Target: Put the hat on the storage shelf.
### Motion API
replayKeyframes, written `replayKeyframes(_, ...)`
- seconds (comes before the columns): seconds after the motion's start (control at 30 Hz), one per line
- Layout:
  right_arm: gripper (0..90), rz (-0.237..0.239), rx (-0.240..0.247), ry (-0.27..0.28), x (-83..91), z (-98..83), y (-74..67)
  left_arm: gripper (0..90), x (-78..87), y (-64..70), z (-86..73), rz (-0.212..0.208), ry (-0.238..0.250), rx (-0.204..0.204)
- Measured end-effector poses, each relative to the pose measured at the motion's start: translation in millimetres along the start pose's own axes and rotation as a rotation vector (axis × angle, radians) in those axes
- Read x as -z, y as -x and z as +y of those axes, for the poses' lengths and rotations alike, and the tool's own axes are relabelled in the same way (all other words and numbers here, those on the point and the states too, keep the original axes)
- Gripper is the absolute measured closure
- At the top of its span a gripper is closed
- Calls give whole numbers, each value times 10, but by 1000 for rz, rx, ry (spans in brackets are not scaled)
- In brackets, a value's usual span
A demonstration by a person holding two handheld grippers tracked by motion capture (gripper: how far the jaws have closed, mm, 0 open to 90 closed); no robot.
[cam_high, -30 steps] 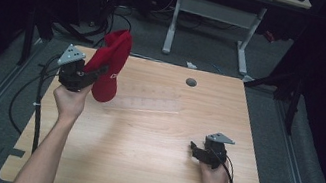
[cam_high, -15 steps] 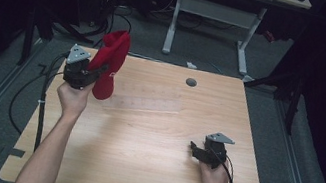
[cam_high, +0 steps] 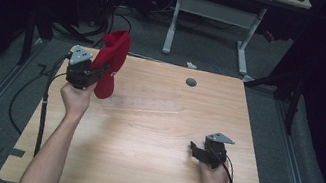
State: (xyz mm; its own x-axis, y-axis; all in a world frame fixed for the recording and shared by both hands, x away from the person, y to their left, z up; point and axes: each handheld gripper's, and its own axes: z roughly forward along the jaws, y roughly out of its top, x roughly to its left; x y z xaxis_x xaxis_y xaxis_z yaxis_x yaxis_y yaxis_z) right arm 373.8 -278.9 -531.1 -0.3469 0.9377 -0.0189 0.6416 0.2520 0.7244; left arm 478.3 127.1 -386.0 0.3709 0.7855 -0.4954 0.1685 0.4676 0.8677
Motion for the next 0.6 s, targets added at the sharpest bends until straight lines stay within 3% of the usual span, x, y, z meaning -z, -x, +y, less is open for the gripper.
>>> replayKeyframes(0.3,348,0,1,0,0,0,0,801,-66,-14,-11,12,-7,64)
replayKeyframes(0.6,348,0,1,0,0,0,0,800,-85,-25,-139,22,-42,70)
